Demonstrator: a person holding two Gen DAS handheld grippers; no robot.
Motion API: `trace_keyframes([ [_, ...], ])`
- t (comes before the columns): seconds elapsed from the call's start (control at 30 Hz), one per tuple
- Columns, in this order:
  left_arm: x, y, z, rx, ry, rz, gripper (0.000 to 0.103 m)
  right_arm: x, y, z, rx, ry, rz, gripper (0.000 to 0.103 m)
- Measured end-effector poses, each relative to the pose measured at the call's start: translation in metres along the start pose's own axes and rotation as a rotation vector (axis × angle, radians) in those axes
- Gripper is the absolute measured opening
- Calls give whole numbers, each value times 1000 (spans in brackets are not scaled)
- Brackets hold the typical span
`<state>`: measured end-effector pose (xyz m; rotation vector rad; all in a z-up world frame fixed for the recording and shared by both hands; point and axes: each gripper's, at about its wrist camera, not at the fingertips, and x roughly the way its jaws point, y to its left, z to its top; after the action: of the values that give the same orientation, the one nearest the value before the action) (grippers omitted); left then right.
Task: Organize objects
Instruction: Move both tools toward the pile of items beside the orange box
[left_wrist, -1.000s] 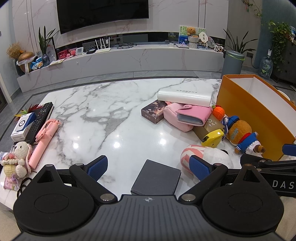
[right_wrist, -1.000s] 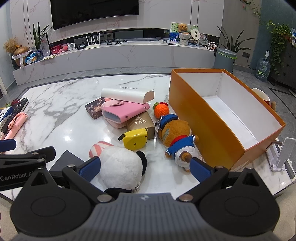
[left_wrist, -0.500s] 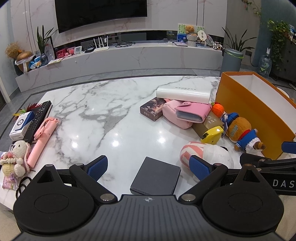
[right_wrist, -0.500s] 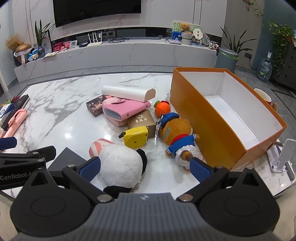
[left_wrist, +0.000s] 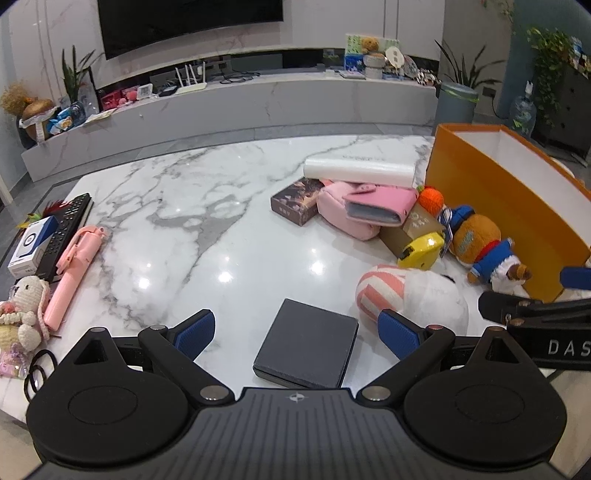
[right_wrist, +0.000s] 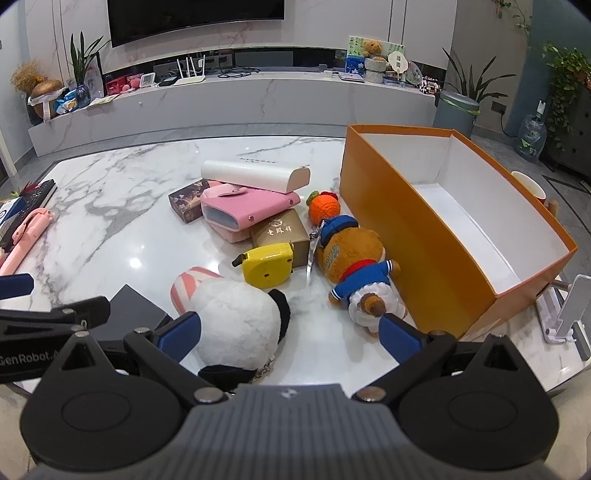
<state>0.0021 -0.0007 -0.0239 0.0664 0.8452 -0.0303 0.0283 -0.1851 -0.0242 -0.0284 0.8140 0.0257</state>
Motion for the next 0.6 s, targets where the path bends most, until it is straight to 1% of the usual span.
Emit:
trace_keyframes([
  [0.13, 13, 2, -1, 21, 27, -13, 103, 9, 3, 2, -25, 4, 7, 102],
  [0.27, 22, 4, 5, 6, 34, -5, 103, 19, 8, 7, -50, 4, 8, 102],
  [0.43, 32, 6, 24, -6, 16, -3, 103, 31, 7, 23, -45, -12, 13, 102],
  [0.6, 52, 3, 48, -7, 1, -24, 103, 47, 1, 48, -50, -39, 28, 102],
])
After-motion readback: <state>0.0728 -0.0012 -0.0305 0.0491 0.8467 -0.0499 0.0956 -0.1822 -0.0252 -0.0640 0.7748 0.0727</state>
